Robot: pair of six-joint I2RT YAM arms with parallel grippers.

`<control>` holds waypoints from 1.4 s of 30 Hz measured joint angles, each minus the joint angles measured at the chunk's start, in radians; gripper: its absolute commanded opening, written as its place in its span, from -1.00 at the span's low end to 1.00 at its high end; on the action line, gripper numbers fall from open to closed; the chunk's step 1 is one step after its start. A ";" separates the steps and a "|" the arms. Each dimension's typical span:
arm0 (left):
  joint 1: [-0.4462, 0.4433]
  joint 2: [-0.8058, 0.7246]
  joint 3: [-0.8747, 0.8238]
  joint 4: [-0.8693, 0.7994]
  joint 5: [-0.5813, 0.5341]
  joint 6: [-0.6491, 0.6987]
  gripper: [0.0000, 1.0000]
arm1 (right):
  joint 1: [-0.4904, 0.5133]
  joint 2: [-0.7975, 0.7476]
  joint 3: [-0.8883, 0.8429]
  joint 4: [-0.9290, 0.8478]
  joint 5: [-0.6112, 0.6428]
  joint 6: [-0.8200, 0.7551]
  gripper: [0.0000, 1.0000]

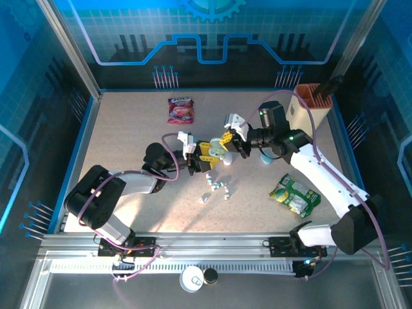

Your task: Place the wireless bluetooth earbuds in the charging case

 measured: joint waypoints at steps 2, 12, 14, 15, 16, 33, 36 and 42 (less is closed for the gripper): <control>0.000 0.000 0.000 0.005 -0.002 0.000 -0.01 | 0.010 -0.015 -0.013 0.022 0.024 0.002 -1.00; 0.000 -0.005 0.000 0.012 -0.014 -0.015 0.30 | 0.050 -0.063 -0.062 0.112 0.121 0.010 -1.00; 0.000 -0.005 0.000 0.012 -0.016 -0.019 0.30 | 0.056 -0.064 -0.062 0.116 0.132 0.010 -1.00; 0.000 -0.005 0.000 0.011 -0.016 -0.019 0.30 | 0.059 -0.064 -0.062 0.116 0.137 0.010 -1.00; 0.000 -0.005 0.000 0.012 -0.016 -0.019 0.29 | 0.062 -0.064 -0.062 0.116 0.141 0.009 -1.00; 0.000 -0.005 0.000 0.012 -0.016 -0.026 -0.14 | 0.082 -0.064 -0.062 0.115 0.173 0.005 -1.00; 0.000 -0.005 0.000 0.012 -0.016 -0.026 -0.24 | 0.082 -0.064 -0.062 0.115 0.173 0.005 -1.00; 0.000 -0.005 0.000 0.016 -0.016 -0.026 -0.25 | 0.082 -0.070 -0.062 0.115 0.171 0.010 -0.39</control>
